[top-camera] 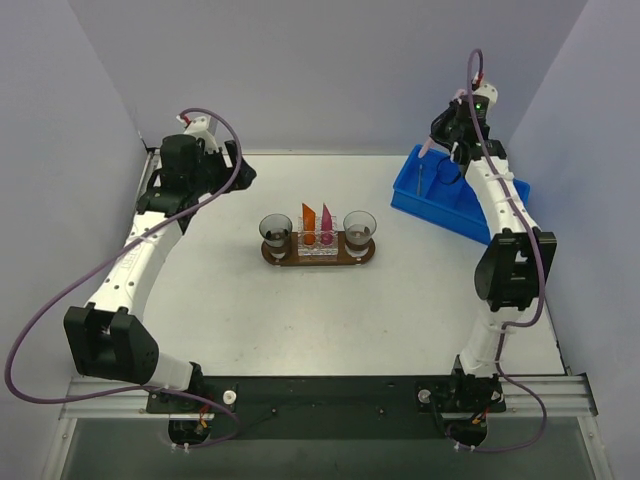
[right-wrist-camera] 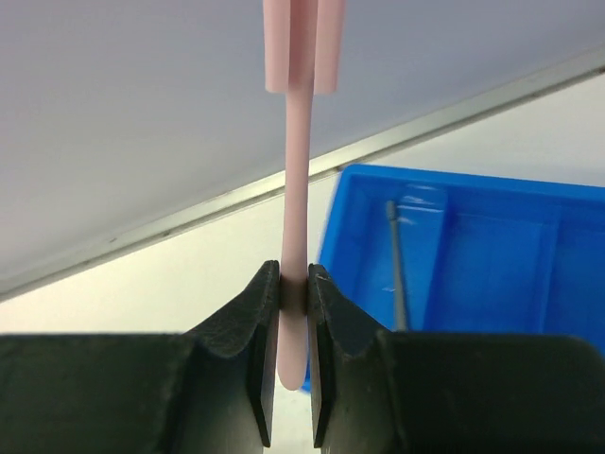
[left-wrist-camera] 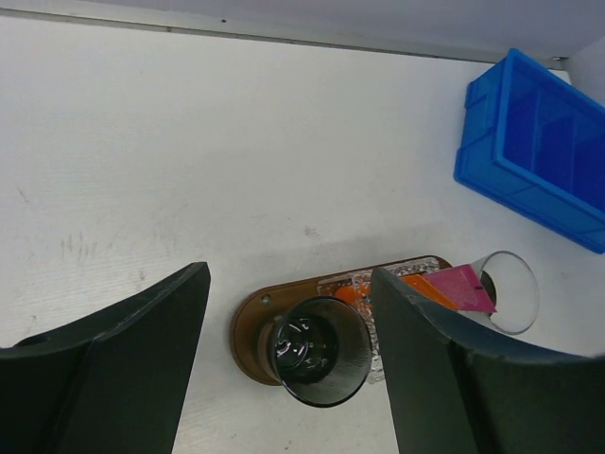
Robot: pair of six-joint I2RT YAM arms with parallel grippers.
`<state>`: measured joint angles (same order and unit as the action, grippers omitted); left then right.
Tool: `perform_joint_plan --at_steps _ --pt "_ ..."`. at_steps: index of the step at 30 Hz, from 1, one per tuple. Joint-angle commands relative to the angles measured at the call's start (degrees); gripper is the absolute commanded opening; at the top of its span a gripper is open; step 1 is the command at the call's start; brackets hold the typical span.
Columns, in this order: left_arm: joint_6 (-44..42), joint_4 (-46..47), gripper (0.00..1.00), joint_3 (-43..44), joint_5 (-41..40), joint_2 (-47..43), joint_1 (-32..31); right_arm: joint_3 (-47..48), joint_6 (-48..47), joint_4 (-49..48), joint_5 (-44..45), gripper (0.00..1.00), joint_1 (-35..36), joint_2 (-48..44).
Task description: Prepare toiletry sets of a toothbrush and toothpaste on the tray
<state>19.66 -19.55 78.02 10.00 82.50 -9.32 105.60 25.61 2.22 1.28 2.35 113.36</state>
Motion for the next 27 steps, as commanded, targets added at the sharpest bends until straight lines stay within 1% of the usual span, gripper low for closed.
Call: perform_joint_plan --at_steps 1,4,5,6,8,10,12,16,19,22,24,27 --pt "2.92 6.89 0.78 2.31 6.96 -1.29 -3.40 -3.82 0.14 -3.71 -14.53 0.00 2.57 -8.57" --pt "3.02 7.68 0.78 3.54 8.19 -0.50 -7.28 -7.07 -0.29 -2.48 -21.91 0.00 6.34 -13.23" --pt "3.36 7.77 0.78 3.89 9.41 0.11 -10.07 -8.03 -0.12 -2.48 -23.67 0.00 8.53 -14.47" --pt "3.98 7.86 0.78 4.42 10.12 0.47 -11.23 -9.96 0.40 -2.48 -27.69 0.00 9.77 -15.53" --pt "6.70 9.87 0.78 3.99 13.27 1.08 -14.13 -12.16 2.16 -3.18 -30.62 0.00 11.97 -18.52" --pt "8.63 11.72 0.78 3.02 14.78 1.08 -15.72 -15.24 5.67 -5.11 -34.56 0.00 15.48 -20.97" --pt "8.82 11.82 0.78 2.75 15.05 1.17 -17.39 -17.26 7.78 -6.17 -35.99 0.00 18.99 -22.82" --pt "8.20 8.93 0.78 2.32 14.26 0.47 -17.84 -18.59 10.07 -7.75 -36.61 0.00 23.83 -24.15" --pt "7.85 7.17 0.78 1.52 12.95 -0.40 -17.84 -17.89 12.18 -10.47 -37.40 0.00 25.59 -23.89" --pt "7.59 6.63 0.77 1.00 12.85 -1.02 -17.84 -17.01 11.84 -11.10 -37.58 0.00 26.82 -23.54" --pt "7.76 7.07 0.72 0.82 13.81 -1.02 -17.84 -16.92 11.40 -11.27 -36.79 0.00 27.35 -23.54" --pt "7.94 7.07 0.50 1.26 15.83 -0.59 -17.84 -17.18 11.40 -11.18 -35.65 0.00 27.80 -23.62"
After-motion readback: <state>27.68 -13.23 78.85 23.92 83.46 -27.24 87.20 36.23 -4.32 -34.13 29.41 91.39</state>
